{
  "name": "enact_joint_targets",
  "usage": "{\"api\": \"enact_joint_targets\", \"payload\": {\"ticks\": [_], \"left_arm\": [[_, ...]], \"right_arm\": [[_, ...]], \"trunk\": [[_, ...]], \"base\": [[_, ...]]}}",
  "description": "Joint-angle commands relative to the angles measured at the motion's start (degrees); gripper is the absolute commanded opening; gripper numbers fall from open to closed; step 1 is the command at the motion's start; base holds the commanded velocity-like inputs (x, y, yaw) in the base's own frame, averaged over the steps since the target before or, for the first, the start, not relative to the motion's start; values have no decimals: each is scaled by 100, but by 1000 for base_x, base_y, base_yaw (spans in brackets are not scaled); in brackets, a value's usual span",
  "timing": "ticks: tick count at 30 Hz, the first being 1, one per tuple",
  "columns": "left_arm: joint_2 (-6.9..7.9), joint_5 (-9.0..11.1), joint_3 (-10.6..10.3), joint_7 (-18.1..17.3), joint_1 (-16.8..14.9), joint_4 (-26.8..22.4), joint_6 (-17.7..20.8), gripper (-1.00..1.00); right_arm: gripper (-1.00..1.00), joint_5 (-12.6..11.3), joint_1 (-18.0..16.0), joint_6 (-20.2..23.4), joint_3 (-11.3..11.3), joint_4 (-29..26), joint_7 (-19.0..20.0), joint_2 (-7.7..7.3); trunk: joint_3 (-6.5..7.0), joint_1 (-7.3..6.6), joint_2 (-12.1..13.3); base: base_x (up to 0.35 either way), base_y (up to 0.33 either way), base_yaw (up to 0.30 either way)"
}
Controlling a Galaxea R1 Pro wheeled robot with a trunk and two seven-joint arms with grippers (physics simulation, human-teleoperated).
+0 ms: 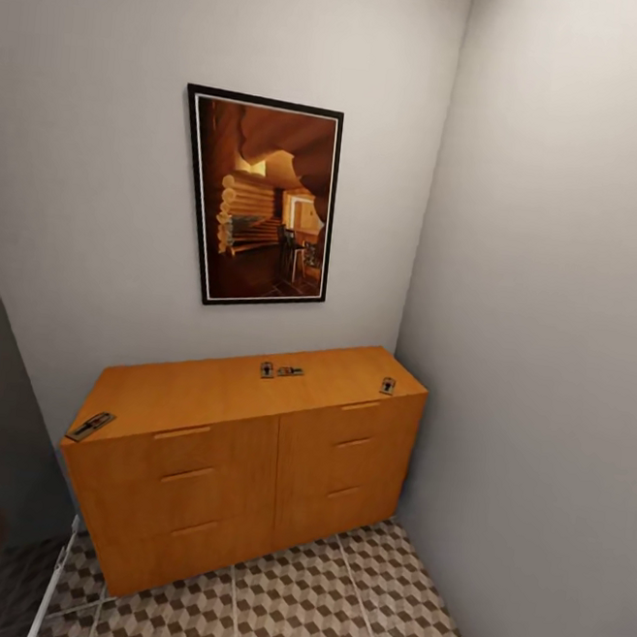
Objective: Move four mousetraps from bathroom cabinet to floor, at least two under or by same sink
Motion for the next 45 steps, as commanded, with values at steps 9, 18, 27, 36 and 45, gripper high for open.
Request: {"api": "enact_joint_targets", "payload": {"ticks": [9,18,27,36,45], "left_arm": [[6,44,-36,5,-11,19,-31,100],[8,44,-36,6,-11,19,-31,100],[8,44,-37,6,-11,19,-31,100],[3,44,-36,6,-11,18,-31,100],[-1,44,-36,6,-11,21,-31,100]], "right_arm": [[100,53,-11,-29,-48,24,-9,-4],[100,53,-11,-30,-48,24,-8,-4],[100,53,-11,-32,-48,24,-8,-4],[100,53,-11,-29,-48,24,-7,-4],[100,53,-11,-26,-48,24,16,2]], "trunk": [[151,-196,352],[313,-393,713],[402,-503,914],[402,-503,914],[402,-503,914]], "base": [[0,0,4],[0,0,0],[0,0,0],[0,0,0],[0,0,0]]}}
